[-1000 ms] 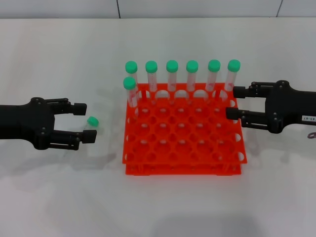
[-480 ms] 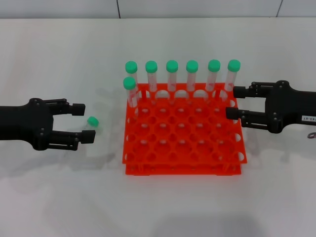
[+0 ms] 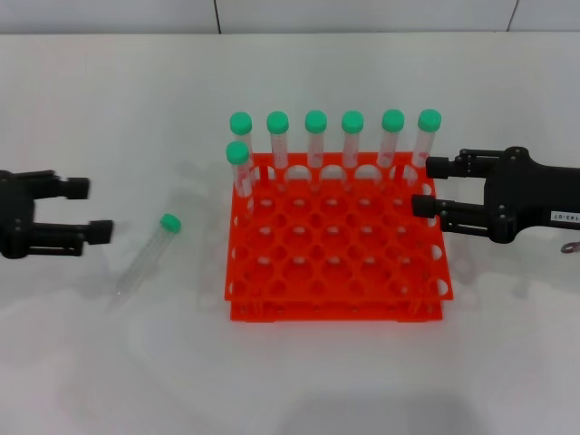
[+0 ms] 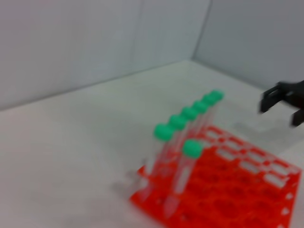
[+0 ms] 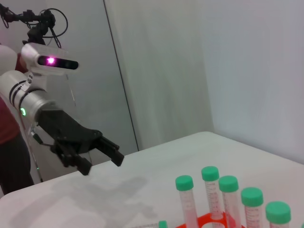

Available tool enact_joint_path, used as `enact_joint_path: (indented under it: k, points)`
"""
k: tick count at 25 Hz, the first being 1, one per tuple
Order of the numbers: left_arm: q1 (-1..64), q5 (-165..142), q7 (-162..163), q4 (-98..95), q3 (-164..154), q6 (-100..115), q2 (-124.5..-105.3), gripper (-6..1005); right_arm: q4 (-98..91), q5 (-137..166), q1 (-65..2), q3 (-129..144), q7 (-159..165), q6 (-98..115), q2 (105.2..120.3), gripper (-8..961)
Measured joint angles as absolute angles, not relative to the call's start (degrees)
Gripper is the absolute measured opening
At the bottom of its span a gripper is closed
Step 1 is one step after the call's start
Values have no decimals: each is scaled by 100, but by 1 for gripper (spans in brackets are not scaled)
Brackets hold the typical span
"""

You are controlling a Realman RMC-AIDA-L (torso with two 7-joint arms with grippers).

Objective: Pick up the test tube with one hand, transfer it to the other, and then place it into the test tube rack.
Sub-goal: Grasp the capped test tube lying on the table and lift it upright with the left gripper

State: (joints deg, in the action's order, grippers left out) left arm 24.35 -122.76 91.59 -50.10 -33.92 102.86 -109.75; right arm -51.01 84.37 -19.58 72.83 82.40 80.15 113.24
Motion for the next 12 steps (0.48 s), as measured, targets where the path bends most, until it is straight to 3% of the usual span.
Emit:
enact_joint_path:
  k: [12]
  points:
    - [2895, -13538, 9431, -4830, -3375, 9800, -10928, 862, -5115, 8437, -2001, 7277, 8247, 8016, 11394, 575]
